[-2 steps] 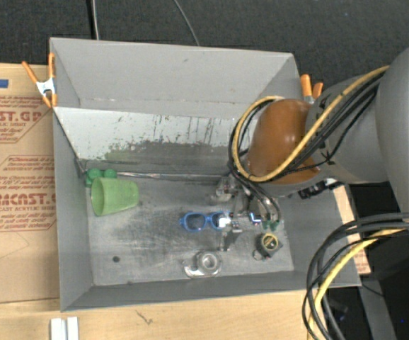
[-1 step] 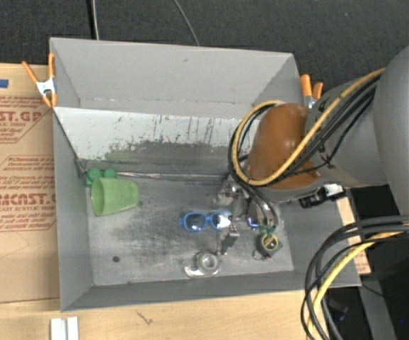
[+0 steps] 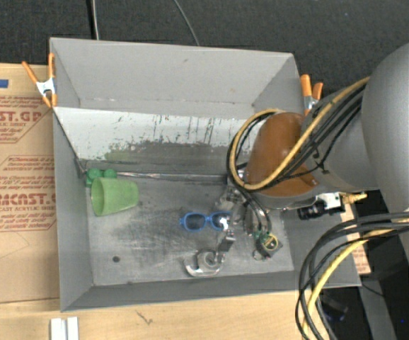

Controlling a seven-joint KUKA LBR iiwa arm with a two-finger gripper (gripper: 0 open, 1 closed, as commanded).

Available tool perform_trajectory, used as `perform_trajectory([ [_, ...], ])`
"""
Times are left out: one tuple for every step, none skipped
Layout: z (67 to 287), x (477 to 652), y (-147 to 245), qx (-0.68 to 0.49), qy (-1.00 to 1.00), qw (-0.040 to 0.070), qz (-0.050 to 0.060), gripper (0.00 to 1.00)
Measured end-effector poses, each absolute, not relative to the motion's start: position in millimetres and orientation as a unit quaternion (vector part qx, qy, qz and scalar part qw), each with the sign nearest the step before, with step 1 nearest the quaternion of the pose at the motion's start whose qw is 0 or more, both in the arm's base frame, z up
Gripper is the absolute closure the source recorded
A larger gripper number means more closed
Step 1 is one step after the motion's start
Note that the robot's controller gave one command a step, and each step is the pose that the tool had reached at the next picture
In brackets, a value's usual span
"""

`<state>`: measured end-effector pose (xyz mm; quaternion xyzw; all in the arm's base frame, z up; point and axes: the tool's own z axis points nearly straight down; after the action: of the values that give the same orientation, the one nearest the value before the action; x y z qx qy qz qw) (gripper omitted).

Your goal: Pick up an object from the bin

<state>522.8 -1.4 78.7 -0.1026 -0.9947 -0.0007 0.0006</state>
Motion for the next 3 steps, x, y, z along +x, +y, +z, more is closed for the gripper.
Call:
perform_trajectory([
  [82.5, 524.2, -1.5, -0.102, -0.995, 0.000, 0.000, 0.00],
  [80.4, 524.9, -1.5, -0.103, -0.995, -0.003, 0.000, 1.00],
  [115.9, 525.6, -1.0, -0.103, -0.995, -0.002, -0.001, 1.00],
])
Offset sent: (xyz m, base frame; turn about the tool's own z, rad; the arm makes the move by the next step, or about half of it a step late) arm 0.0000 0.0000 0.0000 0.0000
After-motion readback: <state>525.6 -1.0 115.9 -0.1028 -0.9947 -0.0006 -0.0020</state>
